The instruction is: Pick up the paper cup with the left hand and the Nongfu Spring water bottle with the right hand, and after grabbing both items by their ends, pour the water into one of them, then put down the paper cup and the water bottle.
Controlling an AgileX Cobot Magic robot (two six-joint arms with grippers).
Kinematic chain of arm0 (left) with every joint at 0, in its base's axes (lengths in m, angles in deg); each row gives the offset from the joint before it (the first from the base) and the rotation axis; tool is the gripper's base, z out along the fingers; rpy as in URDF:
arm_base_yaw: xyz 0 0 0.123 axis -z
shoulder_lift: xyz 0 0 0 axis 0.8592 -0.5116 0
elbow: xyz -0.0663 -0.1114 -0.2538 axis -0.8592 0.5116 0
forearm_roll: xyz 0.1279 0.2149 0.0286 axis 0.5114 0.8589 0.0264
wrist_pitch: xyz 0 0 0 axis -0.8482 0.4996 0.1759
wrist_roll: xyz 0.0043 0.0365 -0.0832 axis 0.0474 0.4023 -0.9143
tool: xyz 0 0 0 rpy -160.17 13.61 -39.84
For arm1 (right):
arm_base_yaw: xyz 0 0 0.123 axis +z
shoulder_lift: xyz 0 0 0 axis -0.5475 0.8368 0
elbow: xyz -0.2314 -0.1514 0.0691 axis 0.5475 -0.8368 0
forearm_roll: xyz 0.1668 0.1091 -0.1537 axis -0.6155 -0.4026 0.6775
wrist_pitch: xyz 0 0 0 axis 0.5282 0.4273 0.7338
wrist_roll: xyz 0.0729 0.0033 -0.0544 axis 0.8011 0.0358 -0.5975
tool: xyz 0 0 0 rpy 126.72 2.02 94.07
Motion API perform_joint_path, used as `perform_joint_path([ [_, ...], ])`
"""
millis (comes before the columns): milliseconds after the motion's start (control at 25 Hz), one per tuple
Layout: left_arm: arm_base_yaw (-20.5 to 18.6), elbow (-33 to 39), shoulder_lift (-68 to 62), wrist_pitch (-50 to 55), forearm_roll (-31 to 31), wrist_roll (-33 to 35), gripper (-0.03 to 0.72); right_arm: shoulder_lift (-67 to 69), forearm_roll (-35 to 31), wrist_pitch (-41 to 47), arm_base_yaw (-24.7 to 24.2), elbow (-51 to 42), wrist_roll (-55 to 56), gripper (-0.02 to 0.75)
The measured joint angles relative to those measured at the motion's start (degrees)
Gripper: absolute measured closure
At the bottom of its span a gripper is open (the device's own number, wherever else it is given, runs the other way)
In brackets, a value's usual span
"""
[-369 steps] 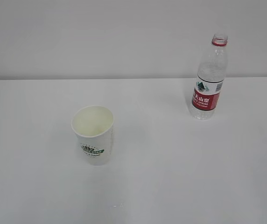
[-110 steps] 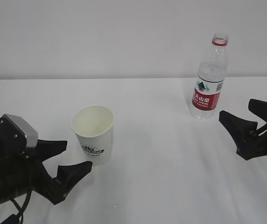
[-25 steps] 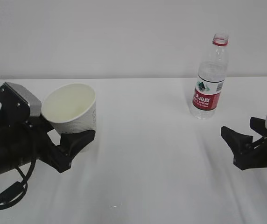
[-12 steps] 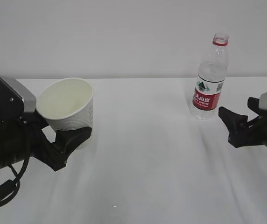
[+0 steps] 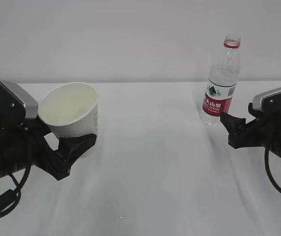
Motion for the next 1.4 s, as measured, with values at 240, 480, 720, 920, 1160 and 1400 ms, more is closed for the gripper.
perform_joint_path([
  [240,0.00,0.00,0.00,1.61,0.00,0.00,0.110,5.15,0.00,-0.70,0.00,3.61,0.00,0.148],
  [480,0.00,0.00,0.00,2.50,0.00,0.00,0.110,9.10,-0.12,-1.05,0.00,6.71,0.00,0.148],
  [720,0.00,0.00,0.00,2.50,0.00,0.00,0.111,12.02,-0.21,-1.05,0.00,9.74,-0.11,0.147],
  [920,0.00,0.00,0.00,2.53,0.03,0.00,0.111,14.65,-0.21,-1.05,0.00,13.30,-0.21,0.147],
  [1160,0.00,0.00,0.00,2.53,0.12,0.00,0.112,17.99,-0.33,-0.81,0.00,17.04,-0.21,0.147],
  [1400,0.00,0.00,0.00,2.53,0.12,0.00,0.112,19.36,-0.57,-0.67,0.00,19.95,0.98,0.147],
])
